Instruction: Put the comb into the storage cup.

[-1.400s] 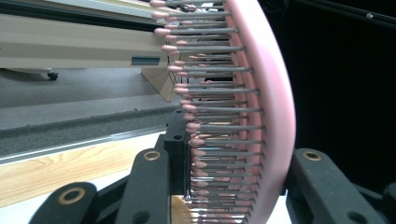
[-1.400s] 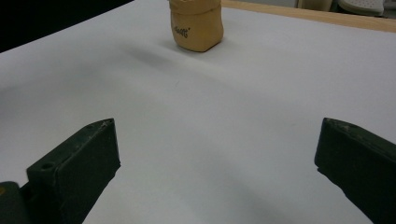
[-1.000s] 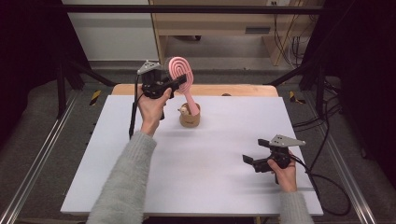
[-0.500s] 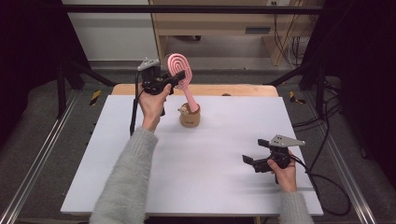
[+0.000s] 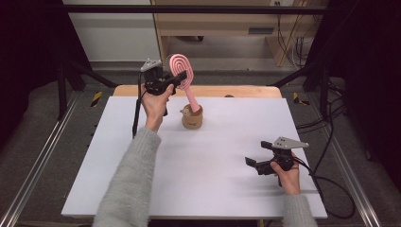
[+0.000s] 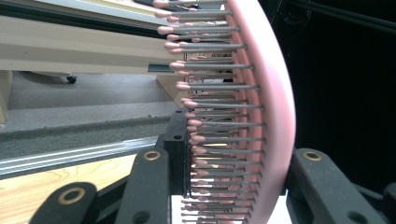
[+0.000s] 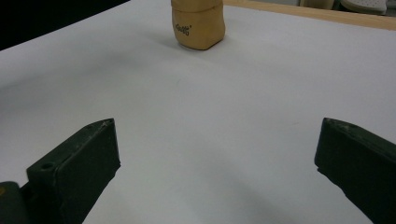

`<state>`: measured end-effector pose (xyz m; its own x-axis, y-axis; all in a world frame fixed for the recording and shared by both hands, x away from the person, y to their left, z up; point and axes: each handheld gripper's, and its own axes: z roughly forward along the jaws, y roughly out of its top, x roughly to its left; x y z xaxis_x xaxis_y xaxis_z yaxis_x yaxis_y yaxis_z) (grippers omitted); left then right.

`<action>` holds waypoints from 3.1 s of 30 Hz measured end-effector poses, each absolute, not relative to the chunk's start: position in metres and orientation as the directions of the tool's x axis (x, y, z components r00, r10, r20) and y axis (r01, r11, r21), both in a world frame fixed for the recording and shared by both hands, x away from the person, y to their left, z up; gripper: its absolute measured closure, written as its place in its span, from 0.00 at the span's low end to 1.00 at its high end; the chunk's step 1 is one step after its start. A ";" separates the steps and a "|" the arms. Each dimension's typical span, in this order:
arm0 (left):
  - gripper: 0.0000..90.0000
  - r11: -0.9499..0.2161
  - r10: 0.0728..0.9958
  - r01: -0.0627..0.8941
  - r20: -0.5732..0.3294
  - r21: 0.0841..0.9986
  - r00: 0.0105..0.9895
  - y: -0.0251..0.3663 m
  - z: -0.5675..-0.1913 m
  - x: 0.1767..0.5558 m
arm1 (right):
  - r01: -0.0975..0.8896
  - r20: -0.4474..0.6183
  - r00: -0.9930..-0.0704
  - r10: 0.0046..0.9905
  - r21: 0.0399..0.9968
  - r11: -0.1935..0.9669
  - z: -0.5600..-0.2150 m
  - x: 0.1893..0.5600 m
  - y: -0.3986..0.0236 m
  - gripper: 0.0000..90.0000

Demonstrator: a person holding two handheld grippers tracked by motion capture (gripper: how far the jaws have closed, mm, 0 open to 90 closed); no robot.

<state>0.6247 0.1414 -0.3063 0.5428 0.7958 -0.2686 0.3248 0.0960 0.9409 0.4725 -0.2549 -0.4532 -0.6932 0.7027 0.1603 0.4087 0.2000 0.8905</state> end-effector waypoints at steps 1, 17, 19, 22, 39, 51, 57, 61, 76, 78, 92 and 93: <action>0.69 0.097 0.797 0.327 -0.270 0.940 0.541 0.141 -0.307 0.626 | 0.408 0.160 -0.693 0.703 0.891 0.200 -0.453 0.472 -0.255 0.00; 0.69 0.076 0.806 0.333 -0.254 0.940 0.534 0.139 -0.318 0.635 | 0.406 0.160 -0.693 0.703 0.892 0.197 -0.453 0.472 -0.255 0.00; 0.69 0.075 0.807 0.335 -0.255 0.939 0.533 0.138 -0.319 0.636 | 0.406 0.159 -0.693 0.703 0.892 0.198 -0.453 0.472 -0.255 0.00; 0.69 0.069 0.808 0.337 -0.251 0.939 0.534 0.137 -0.321 0.637 | 0.405 0.158 -0.692 0.704 0.893 0.198 -0.453 0.473 -0.255 0.00; 0.69 0.026 0.810 0.349 -0.225 0.937 0.542 0.131 -0.331 0.639 | 0.404 0.158 -0.693 0.703 0.893 0.198 -0.453 0.472 -0.256 0.00; 0.69 0.030 0.809 0.361 -0.234 0.932 0.540 0.132 -0.343 0.640 | 0.405 0.156 -0.693 0.704 0.892 0.201 -0.453 0.473 -0.255 0.00; 0.69 0.029 0.808 0.366 -0.238 0.930 0.539 0.131 -0.347 0.640 | 0.404 0.157 -0.693 0.703 0.893 0.199 -0.453 0.472 -0.256 0.00; 0.69 0.024 0.807 0.373 -0.239 0.927 0.541 0.130 -0.351 0.641 | 0.404 0.155 -0.694 0.703 0.892 0.201 -0.453 0.473 -0.255 0.00; 0.69 0.024 0.802 0.386 -0.248 0.922 0.544 0.129 -0.365 0.641 | 0.405 0.155 -0.694 0.703 0.892 0.203 -0.453 0.473 -0.255 0.00; 0.69 0.026 0.801 0.387 -0.251 0.922 0.544 0.129 -0.367 0.641 | 0.405 0.156 -0.694 0.703 0.892 0.202 -0.453 0.473 -0.255 0.00; 0.69 0.039 0.800 0.392 -0.263 0.919 0.539 0.131 -0.377 0.642 | 0.404 0.156 -0.694 0.703 0.892 0.201 -0.453 0.473 -0.255 0.00; 0.69 0.039 0.800 0.391 -0.263 0.920 0.540 0.131 -0.377 0.642 | 0.404 0.156 -0.694 0.703 0.892 0.201 -0.453 0.473 -0.255 0.00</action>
<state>0.6421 0.1311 -0.3775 0.5395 0.7998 -0.2631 0.3912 0.0386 0.9195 0.4727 -0.2551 -0.4534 -0.6941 0.7029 0.1556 0.4040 0.2014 0.8923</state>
